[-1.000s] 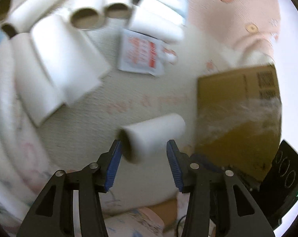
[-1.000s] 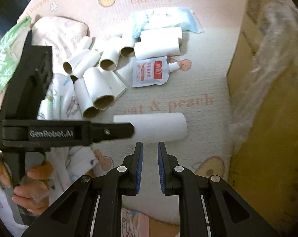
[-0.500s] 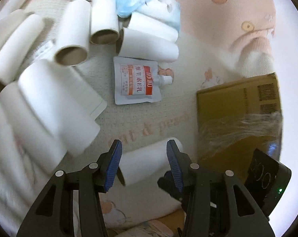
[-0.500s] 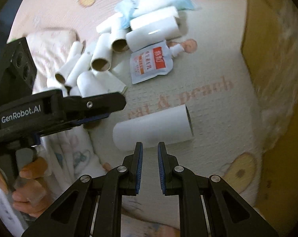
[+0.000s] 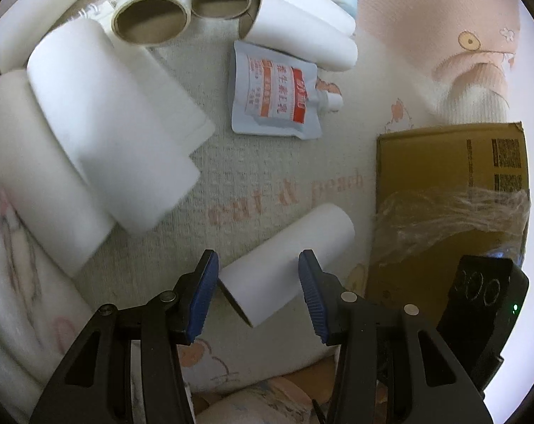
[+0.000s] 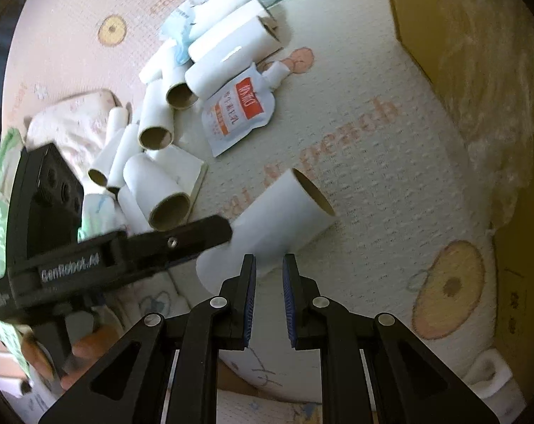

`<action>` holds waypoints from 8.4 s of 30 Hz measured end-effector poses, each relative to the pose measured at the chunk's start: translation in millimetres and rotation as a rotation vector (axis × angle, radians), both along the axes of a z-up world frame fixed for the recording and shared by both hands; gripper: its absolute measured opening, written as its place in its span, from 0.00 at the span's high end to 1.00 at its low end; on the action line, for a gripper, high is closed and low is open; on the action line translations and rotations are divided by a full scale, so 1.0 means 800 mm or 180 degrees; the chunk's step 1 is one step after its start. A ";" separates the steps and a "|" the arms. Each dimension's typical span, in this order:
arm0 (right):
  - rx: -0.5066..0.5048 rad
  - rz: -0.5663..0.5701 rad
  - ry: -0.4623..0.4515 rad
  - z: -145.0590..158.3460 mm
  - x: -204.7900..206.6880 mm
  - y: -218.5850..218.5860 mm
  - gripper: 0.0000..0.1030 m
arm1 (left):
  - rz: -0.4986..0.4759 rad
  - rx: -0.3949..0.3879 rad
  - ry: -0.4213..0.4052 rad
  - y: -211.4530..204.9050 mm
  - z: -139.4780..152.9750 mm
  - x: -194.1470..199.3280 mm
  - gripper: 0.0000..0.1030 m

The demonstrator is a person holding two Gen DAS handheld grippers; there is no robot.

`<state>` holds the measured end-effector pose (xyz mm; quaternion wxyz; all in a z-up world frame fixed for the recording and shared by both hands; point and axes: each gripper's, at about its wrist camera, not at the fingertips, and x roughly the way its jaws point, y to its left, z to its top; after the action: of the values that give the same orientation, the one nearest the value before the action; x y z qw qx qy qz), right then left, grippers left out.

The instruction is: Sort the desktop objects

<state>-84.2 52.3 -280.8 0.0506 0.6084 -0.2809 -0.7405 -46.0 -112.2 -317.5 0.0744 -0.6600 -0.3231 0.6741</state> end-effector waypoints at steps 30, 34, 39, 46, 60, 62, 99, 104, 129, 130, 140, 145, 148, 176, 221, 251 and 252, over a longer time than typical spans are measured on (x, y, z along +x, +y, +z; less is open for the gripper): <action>0.0010 0.0302 -0.0086 0.000 -0.016 -0.013 0.71 | -0.0898 -0.0005 -0.0110 0.060 -0.018 -0.050 0.49; 0.0102 0.0406 -0.0096 -0.009 -0.021 -0.025 0.37 | -0.0964 0.0115 0.0005 0.065 -0.010 -0.043 0.50; 0.0282 0.0370 -0.0057 -0.012 -0.023 -0.030 0.37 | -0.0860 0.0166 0.0113 0.052 0.001 -0.037 0.51; 0.0455 0.0552 0.0239 0.013 -0.022 -0.041 0.38 | -0.0756 0.0250 0.0343 0.045 0.039 -0.025 0.52; 0.0859 0.0734 0.1276 0.126 0.005 -0.057 0.57 | -0.0889 -0.0091 0.1278 0.061 0.197 -0.003 0.52; 0.0870 0.0718 0.1409 0.148 0.010 -0.053 0.58 | -0.0869 -0.0142 0.1414 0.079 0.216 -0.005 0.52; 0.0917 0.0236 0.1795 0.271 0.049 0.133 0.60 | -0.1292 0.0091 0.1589 0.258 0.314 -0.109 0.54; 0.1053 0.0319 0.1718 0.272 0.044 0.153 0.60 | -0.1425 -0.0065 0.1616 0.286 0.315 -0.117 0.54; 0.0809 0.0400 0.0706 0.189 -0.045 0.211 0.61 | -0.1464 -0.0505 0.1046 0.313 0.244 -0.181 0.72; 0.0765 0.0411 0.0656 0.184 -0.049 0.211 0.61 | -0.1485 -0.0486 0.1017 0.311 0.240 -0.182 0.99; 0.0621 0.0438 0.0190 0.144 -0.075 0.208 0.61 | -0.1482 -0.0394 0.0896 0.294 0.214 -0.194 1.00; 0.0586 0.0442 -0.0133 0.116 -0.088 0.209 0.61 | -0.1426 -0.0380 0.1006 0.278 0.221 -0.196 1.00; 0.0528 0.0454 -0.0307 0.099 -0.097 0.209 0.61 | -0.1454 -0.0415 0.1111 0.273 0.231 -0.193 1.00; 0.0233 0.0605 -0.0648 0.036 -0.100 0.217 0.62 | -0.1524 -0.0395 0.1194 0.262 0.236 -0.185 1.00; 0.1723 0.0796 0.1501 0.284 0.058 0.063 0.44 | -0.0832 -0.0405 0.1660 0.141 0.267 -0.029 0.42; 0.1554 0.1251 0.1331 0.149 -0.022 -0.102 0.44 | -0.0018 -0.0621 0.0981 -0.104 0.140 -0.032 0.43; 0.1561 0.1249 0.1309 0.144 -0.025 -0.105 0.44 | -0.0034 -0.0619 0.0940 -0.107 0.132 -0.039 0.43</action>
<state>-103.9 -31.5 -165.5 0.0996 0.4833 0.0427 -0.8687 -77.3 -198.0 -211.7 0.0604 -0.5597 -0.2384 0.7914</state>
